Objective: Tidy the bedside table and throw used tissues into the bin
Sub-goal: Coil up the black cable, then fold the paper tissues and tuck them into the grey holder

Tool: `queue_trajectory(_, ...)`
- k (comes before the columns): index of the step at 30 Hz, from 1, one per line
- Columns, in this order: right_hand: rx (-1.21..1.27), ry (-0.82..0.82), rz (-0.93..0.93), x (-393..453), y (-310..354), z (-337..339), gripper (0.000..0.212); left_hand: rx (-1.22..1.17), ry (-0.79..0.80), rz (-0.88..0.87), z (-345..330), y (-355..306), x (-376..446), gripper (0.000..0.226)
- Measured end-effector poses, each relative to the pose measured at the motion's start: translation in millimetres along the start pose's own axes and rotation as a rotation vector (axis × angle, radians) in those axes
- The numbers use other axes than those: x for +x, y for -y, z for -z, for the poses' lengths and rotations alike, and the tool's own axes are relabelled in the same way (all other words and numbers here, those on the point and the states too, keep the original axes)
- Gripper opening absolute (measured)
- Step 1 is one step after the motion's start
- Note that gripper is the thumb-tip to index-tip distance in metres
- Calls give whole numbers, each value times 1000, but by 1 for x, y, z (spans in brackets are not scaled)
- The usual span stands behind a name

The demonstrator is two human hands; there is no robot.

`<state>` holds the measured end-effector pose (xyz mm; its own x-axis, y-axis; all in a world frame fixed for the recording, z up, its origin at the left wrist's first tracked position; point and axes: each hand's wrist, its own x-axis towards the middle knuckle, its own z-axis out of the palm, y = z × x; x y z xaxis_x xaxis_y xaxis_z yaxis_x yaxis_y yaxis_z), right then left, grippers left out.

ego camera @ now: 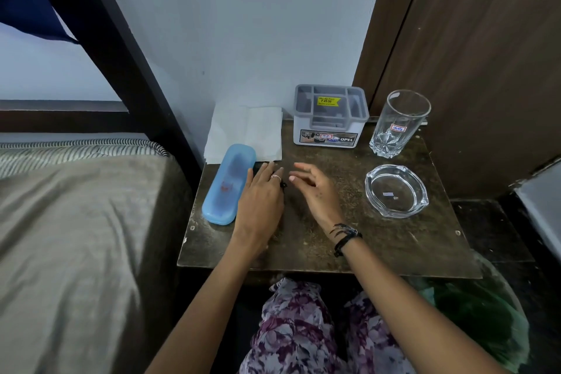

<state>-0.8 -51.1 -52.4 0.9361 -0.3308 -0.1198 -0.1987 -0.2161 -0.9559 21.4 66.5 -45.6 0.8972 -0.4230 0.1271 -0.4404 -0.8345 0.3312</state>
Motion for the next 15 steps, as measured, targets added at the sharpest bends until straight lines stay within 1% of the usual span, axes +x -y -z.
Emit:
queue_trajectory(3,-91,-78,-3,14,6,-1,26,-184,-3,23,10,-3,10,39)
queue_trajectory(6,-161,-121,-23,33,16,-3,21,-379,89,18,26,-5,28,35)
queue_trajectory(8,-192,-127,-38,44,23,-6,22,-443,99,38,34,-1,41,32)
queue_trajectory(9,-225,-128,-42,48,27,-8,24,-444,62,66,37,4,49,32)
queue_trajectory(11,-289,-129,-34,55,32,-13,26,-437,-62,151,41,20,64,32)
queue_trajectory(13,-318,-131,-33,62,34,-20,27,-418,-165,283,44,42,77,35)
queue_trajectory(15,-350,-139,-53,70,35,-28,30,-370,-171,449,42,63,87,39)
